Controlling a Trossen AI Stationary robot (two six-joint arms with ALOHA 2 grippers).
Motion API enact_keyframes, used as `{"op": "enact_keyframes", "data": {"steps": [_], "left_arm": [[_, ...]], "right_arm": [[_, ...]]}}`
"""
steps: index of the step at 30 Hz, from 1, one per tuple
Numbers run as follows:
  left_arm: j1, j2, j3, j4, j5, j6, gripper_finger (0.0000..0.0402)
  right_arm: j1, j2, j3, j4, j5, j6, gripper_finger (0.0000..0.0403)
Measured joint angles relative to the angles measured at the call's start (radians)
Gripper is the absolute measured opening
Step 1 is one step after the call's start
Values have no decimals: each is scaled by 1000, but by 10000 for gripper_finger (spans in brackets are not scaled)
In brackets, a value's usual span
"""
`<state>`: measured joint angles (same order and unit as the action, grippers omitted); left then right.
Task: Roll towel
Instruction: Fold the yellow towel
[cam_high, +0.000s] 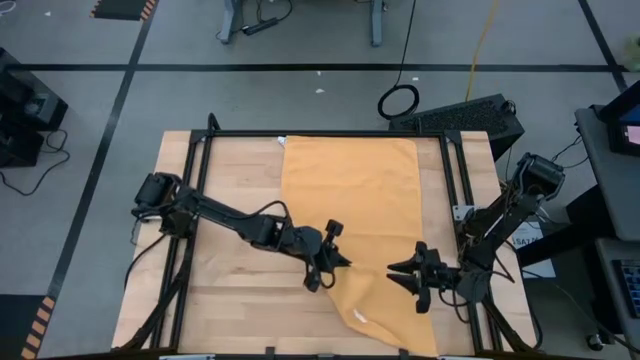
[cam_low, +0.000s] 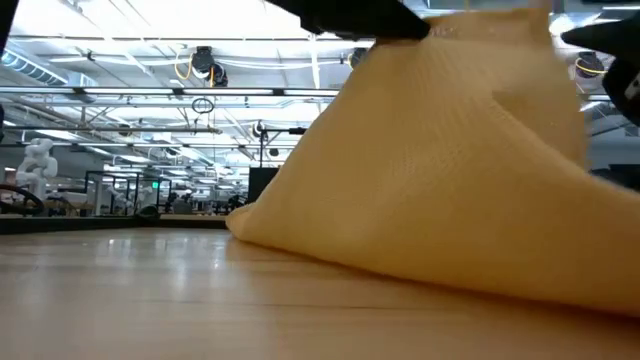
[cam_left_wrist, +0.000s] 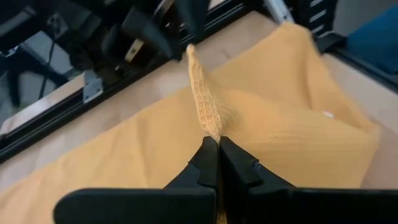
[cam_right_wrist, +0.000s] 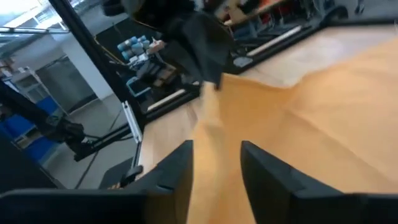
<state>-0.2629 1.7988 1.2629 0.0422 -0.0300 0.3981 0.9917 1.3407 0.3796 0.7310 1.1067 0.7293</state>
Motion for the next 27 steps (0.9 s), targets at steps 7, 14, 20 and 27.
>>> {"op": "enact_keyframes", "data": {"steps": [7, 14, 20, 27], "left_arm": [[10, 0, 0, 1, 0, 1, 2], [8, 0, 0, 2, 34, 23, 2], [5, 0, 0, 1, 39, 63, 2], [5, 0, 0, 1, 38, 73, 2]], "right_arm": [[-33, 0, 33, -9, -10, -210, 197], [-90, 0, 34, -88, -42, -271, 210], [-127, 0, 34, -93, -101, -265, 210], [-170, 0, 34, -92, -195, -258, 175]]}}
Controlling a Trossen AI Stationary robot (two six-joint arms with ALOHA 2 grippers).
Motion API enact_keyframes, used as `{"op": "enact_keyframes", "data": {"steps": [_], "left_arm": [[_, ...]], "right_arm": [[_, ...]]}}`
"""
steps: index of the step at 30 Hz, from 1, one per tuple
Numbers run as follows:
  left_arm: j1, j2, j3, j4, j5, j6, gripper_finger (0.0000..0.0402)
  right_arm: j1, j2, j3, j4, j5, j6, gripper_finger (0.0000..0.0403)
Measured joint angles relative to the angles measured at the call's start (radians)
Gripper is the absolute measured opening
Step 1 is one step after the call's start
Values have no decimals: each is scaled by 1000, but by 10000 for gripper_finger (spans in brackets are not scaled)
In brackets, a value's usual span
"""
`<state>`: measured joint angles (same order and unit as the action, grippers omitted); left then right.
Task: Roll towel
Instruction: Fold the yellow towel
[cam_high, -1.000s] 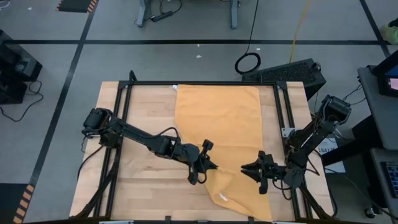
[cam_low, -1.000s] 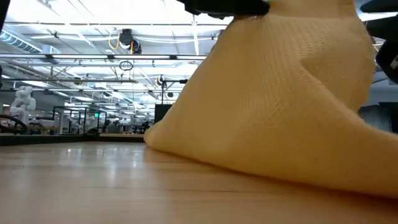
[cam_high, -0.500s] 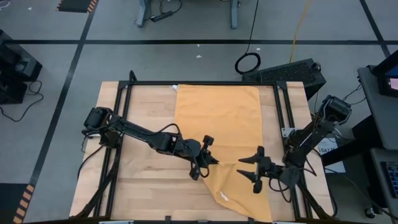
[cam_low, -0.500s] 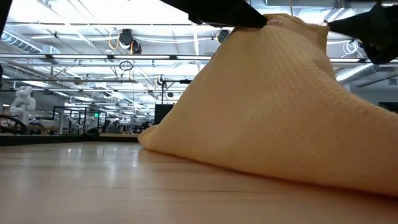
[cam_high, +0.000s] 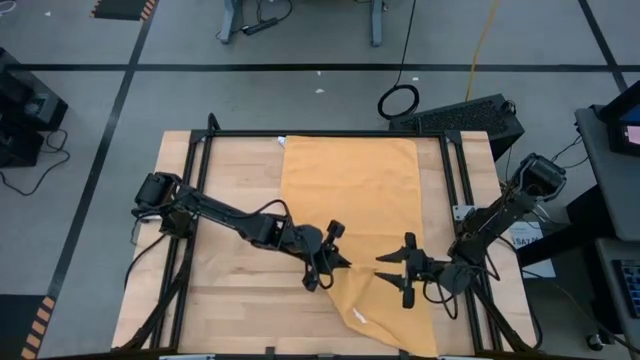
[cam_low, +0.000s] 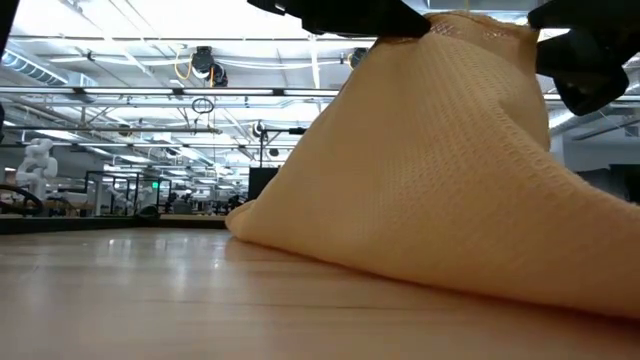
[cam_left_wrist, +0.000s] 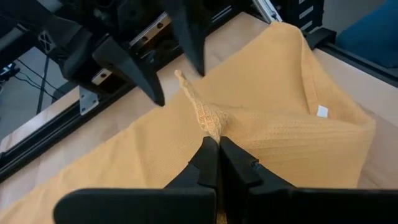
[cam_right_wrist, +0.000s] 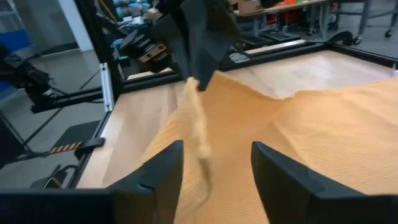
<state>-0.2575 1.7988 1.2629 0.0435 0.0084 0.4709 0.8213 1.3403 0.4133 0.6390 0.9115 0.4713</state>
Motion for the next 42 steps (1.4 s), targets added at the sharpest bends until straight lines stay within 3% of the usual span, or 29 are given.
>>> {"op": "enact_keyframes", "data": {"steps": [9, 13, 18, 27, 31, 37, 42], "left_arm": [[0, 0, 0, 0, -12, 2, 5], [0, 0, 0, -2, -13, 15, 10], [0, 0, 0, -21, -14, 41, 13], [3, 0, 0, -35, -17, 46, 14], [3, 0, 0, -37, -17, 67, 15], [3, 0, 0, -36, -17, 84, 15], [3, 0, 0, -34, -17, 86, 15]], "right_arm": [[-19, 19, 0, 4, -3, 59, 12], [-15, 46, 8, 12, -3, 97, 13], [-4, 51, 34, 13, -2, 35, 6], [-4, 51, 68, -60, -2, 25, 133], [-9, 51, 68, -81, 2, 52, 159], [-32, 51, 68, -113, 0, 73, 125], [-48, 51, 68, -114, -28, 69, 36]]}}
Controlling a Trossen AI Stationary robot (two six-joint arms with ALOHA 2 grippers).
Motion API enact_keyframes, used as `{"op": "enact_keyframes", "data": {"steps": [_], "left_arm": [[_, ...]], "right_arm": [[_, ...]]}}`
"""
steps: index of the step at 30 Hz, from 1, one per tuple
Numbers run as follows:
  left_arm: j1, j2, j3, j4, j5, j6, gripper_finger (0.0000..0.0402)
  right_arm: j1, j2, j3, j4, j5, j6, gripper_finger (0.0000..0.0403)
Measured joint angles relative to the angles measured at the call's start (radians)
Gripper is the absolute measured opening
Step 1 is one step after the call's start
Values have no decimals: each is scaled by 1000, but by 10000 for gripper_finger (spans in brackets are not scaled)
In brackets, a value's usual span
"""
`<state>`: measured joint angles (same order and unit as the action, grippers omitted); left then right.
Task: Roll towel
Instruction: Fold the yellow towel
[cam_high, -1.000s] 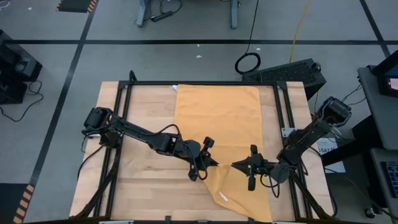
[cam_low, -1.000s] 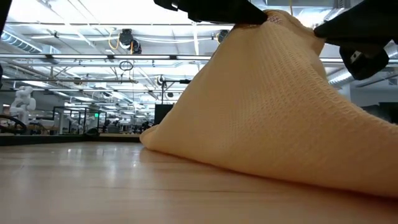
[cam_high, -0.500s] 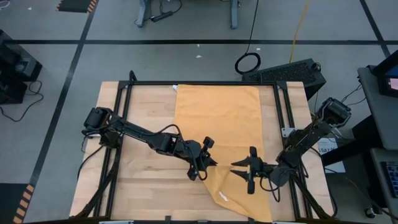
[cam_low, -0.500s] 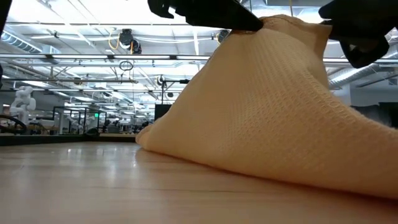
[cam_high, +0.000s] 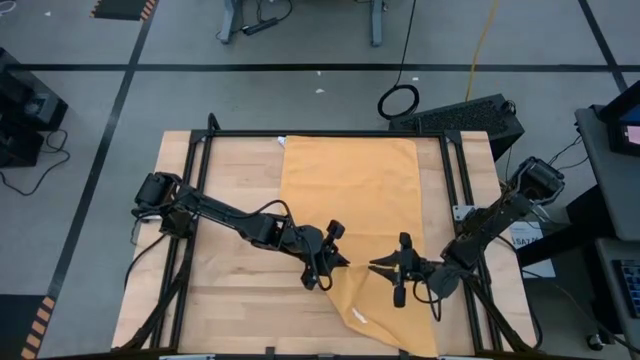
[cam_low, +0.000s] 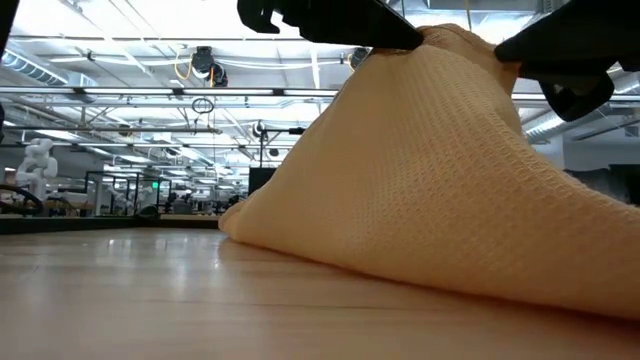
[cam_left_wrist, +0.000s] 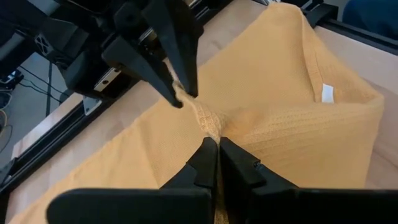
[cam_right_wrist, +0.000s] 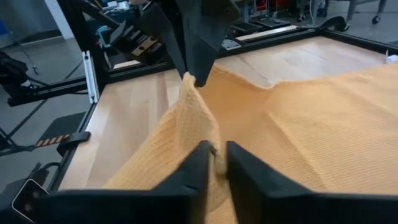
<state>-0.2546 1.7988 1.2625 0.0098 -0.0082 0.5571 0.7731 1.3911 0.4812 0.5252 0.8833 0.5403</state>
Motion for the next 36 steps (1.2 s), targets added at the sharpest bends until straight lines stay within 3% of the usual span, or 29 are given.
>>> {"op": "enact_keyframes", "data": {"steps": [2, 7, 9, 12, 14, 20, 23, 25, 29, 34, 36], "left_arm": [[0, 0, 0, 6, 0, 0, 15], [4, 0, 0, -5, -55, -83, 16], [10, 0, 0, -57, -28, -121, 24], [14, -13, 0, -144, 31, -173, 62], [11, -26, 0, -179, 14, -186, 98], [7, -102, 0, -309, -210, -264, 203], [22, -153, 1, -368, -414, -261, 236], [64, -173, -12, -396, -495, -223, 246], [224, -200, -45, -395, -489, -244, 248], [477, -195, -82, -392, -526, -479, 248], [566, -195, -107, -404, -479, -590, 248]], "right_arm": [[0, 0, 0, 0, 0, 12, 11], [0, 0, 0, 0, 0, 74, 8], [1, 0, 0, 0, 0, 87, 4], [7, 0, 0, 0, 0, 102, 4], [16, 0, 0, 1, 0, 103, 4], [28, -1, 1, -5, 3, 135, 2], [34, -1, 7, -13, 2, 155, 1], [35, -1, 24, -7, -10, 172, 1], [35, -3, 91, -28, -42, 175, 1], [35, -3, 192, -220, -61, 205, 1], [37, -3, 221, -278, -76, 237, 1]]}}
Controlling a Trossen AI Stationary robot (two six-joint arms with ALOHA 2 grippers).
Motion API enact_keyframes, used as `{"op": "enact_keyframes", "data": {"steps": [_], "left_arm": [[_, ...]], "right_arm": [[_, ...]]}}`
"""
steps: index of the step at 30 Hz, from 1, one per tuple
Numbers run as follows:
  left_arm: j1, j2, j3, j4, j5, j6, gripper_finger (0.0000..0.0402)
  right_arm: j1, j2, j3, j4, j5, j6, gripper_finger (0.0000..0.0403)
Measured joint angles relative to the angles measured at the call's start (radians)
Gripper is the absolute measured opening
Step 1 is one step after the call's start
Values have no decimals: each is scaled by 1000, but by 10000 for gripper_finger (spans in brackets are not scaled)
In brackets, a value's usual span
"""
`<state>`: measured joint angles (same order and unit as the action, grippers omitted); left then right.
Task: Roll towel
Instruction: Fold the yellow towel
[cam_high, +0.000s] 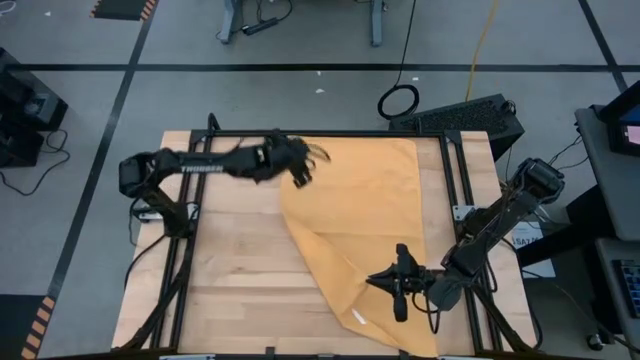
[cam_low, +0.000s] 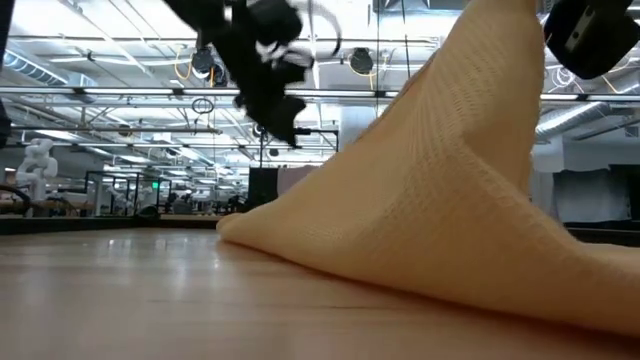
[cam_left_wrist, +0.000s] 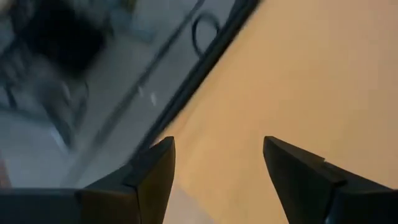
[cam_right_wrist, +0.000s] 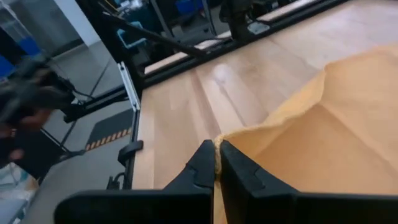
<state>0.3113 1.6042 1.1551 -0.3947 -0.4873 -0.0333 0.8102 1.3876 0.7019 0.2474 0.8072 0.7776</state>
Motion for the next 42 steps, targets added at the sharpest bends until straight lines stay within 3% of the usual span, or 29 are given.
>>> {"op": "enact_keyframes", "data": {"steps": [3, 7, 13, 20, 26, 32, 37, 42], "left_arm": [[98, 2, -37, -12, 80, -38, 248], [172, 2, -76, -7, 104, -31, 248], [171, 9, -82, 35, 387, 41, 248], [140, 14, -83, 65, 407, 118, 248], [54, 14, -83, 119, 792, 93, 248], [-104, 14, -83, 197, 705, 114, 248], [-300, 14, -83, 369, 683, 89, 248], [-502, 14, -83, 530, 393, 68, 248]], "right_arm": [[16, 0, 25, -34, 1, 27, 1], [54, 0, 63, -49, 1, 50, 0], [113, 0, 136, -194, 23, 168, 0], [174, 0, 166, -330, 89, 341, 0], [205, 0, 167, -385, 88, 432, 0], [232, 0, 167, -516, 4, 590, 0], [239, 0, 167, -623, 5, 718, 0], [239, 0, 167, -638, 87, 728, 0]]}}
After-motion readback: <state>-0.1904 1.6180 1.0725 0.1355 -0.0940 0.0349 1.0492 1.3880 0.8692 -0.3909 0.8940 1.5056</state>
